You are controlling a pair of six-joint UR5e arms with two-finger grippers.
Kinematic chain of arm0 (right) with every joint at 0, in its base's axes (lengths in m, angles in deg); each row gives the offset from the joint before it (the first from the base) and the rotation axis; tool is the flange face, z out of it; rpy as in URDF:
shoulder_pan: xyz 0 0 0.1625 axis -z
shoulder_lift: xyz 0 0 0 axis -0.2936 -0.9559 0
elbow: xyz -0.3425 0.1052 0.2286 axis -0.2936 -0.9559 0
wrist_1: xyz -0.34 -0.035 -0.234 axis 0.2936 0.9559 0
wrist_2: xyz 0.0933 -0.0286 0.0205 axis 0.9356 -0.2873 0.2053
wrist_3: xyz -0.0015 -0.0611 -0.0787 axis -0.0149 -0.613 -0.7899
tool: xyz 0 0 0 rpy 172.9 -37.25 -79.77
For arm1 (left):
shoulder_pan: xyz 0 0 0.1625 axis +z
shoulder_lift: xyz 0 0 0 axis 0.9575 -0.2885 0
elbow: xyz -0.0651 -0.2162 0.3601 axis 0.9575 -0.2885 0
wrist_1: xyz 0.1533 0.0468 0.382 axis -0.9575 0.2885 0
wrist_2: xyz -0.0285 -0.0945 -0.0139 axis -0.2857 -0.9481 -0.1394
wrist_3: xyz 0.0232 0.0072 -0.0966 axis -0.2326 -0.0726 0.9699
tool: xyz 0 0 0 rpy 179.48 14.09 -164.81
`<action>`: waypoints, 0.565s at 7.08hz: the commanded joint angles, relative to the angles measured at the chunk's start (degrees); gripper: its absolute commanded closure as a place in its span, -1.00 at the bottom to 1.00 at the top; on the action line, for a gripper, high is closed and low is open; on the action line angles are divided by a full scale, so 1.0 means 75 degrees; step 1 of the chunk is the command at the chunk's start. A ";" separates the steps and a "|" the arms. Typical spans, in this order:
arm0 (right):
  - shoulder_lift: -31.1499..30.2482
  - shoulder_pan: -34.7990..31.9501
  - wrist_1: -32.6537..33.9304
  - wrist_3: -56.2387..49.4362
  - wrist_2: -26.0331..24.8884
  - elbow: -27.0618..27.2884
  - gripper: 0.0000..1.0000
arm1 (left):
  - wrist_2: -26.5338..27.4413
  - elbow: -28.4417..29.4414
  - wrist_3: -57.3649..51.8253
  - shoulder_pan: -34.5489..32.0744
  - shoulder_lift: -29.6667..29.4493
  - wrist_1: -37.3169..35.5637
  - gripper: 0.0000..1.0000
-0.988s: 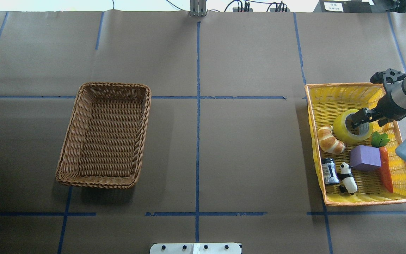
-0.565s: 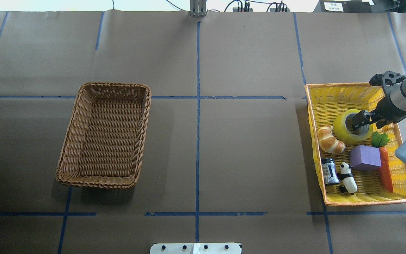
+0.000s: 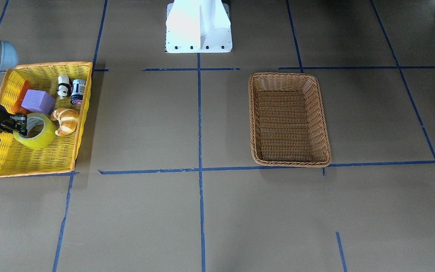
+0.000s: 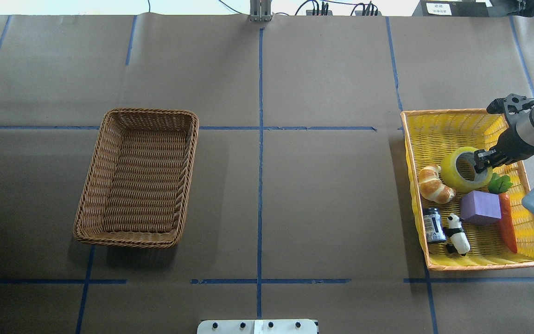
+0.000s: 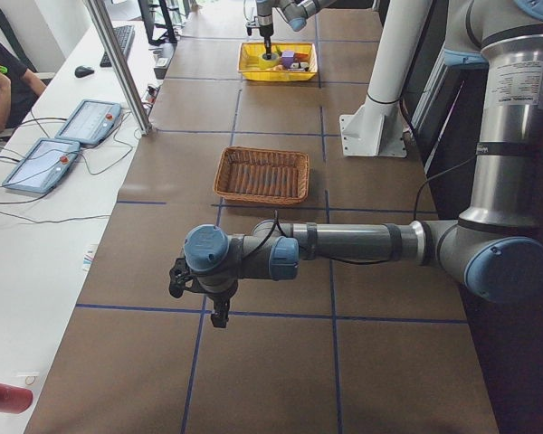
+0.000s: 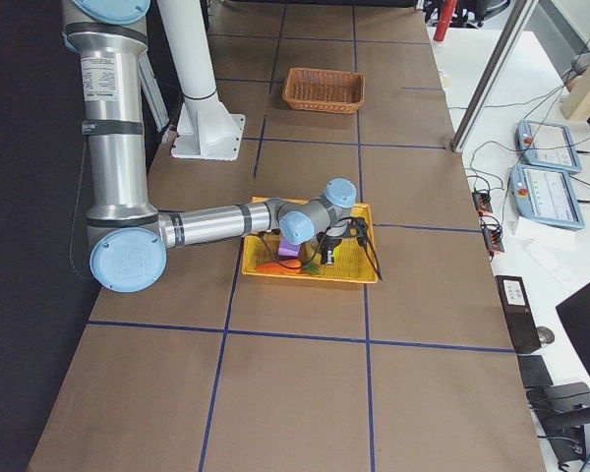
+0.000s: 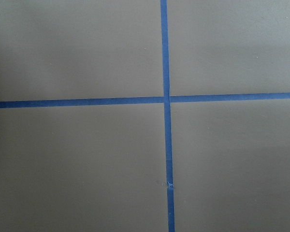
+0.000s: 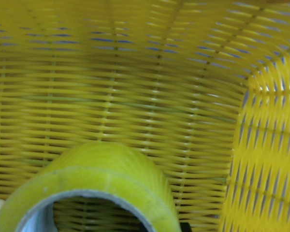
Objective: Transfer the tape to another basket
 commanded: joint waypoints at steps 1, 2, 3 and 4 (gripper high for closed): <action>-0.0261 -0.0304 0.0011 -0.0014 0.0109 0.0596 1.00 | -0.0228 0.0000 0.0012 0.0000 0.0000 0.0000 -1.00; -0.0344 -0.0654 0.0023 0.0067 0.0261 0.1006 1.00 | -0.0230 -0.0035 0.0012 0.0000 0.0012 -0.0012 -1.00; -0.0322 -0.1099 0.0011 0.0068 0.0668 0.1138 1.00 | -0.0230 -0.0035 0.0012 0.0000 0.0012 -0.0012 -1.00; -0.0206 -0.1335 0.0023 0.0080 0.1043 0.1313 1.00 | -0.0218 -0.0058 0.0000 0.0000 0.0012 0.0000 -1.00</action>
